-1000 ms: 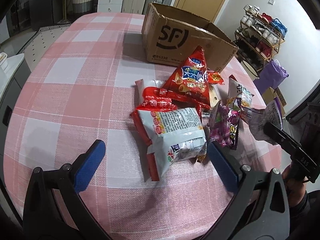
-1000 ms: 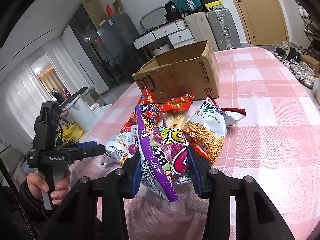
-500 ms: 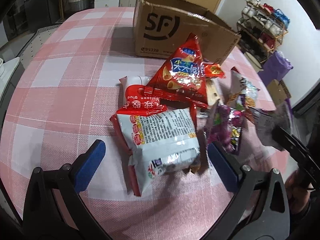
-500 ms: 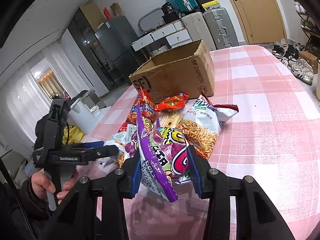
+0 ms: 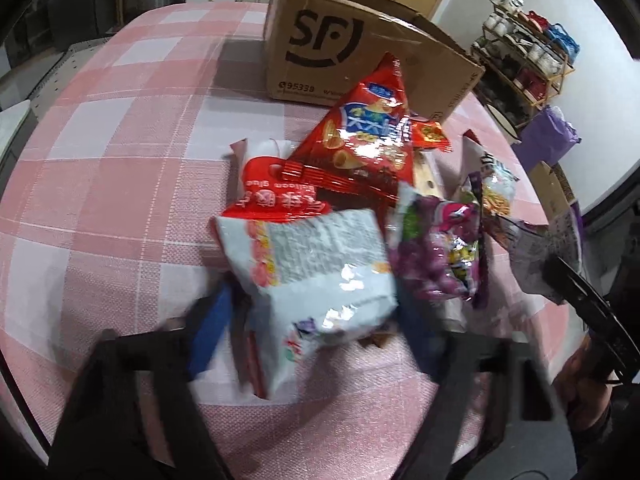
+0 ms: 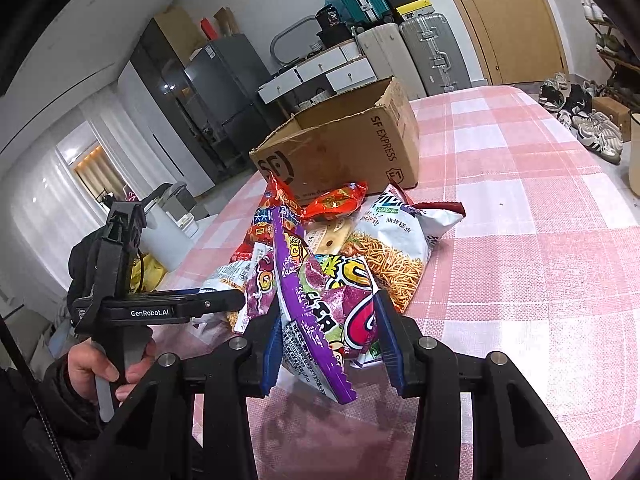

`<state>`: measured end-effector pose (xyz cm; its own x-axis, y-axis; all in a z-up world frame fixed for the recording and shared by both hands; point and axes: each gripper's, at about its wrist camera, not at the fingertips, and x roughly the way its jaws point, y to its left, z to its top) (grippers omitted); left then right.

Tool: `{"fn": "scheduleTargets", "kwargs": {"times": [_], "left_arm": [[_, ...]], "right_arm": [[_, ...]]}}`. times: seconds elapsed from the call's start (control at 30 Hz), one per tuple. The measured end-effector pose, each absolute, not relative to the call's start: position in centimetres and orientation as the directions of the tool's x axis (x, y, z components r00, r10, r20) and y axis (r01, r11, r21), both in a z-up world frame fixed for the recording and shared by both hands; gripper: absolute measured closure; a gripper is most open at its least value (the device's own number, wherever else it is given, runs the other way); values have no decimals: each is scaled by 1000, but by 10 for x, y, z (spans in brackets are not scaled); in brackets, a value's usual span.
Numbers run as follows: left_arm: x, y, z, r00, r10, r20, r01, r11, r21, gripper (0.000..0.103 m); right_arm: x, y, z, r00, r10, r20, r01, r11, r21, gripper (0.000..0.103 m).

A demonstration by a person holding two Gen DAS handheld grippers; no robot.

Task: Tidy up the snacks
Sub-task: 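Grasp the white-and-blue chip bag with the left gripper while the right holds the purple bag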

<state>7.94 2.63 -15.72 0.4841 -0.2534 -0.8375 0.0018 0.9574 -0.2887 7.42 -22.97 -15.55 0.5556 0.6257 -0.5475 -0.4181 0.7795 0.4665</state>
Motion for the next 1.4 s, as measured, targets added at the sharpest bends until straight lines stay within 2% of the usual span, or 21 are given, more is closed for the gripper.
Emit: {"fn": "scheduleTargets", "kwargs": {"times": [0.1, 0.17, 0.47, 0.83, 1.0, 1.4], "left_arm": [[79, 29, -157, 487, -291, -824, 20, 946, -323, 50], [76, 32, -156, 487, -311, -816, 23, 939, -344, 51], [59, 47, -151, 502, -314, -806, 18, 935, -353, 52], [42, 50, -131, 542, -280, -792, 51, 952, -302, 52], [39, 49, -122, 558, -279, -782, 63, 953, -296, 52], [34, 42, -44, 646, -233, -727, 166, 972, -163, 52]], "right_arm": [[75, -229, -156, 555, 622, -552, -417, 782, 462, 61], [74, -229, -155, 555, 622, -552, -418, 783, 461, 61], [74, -223, -153, 555, 617, -558, -425, 787, 448, 61], [71, -215, -146, 557, 621, -551, -447, 784, 431, 61], [70, -217, -133, 571, 642, -512, -461, 767, 447, 61], [75, -202, -97, 583, 664, -469, -513, 748, 421, 61]]}}
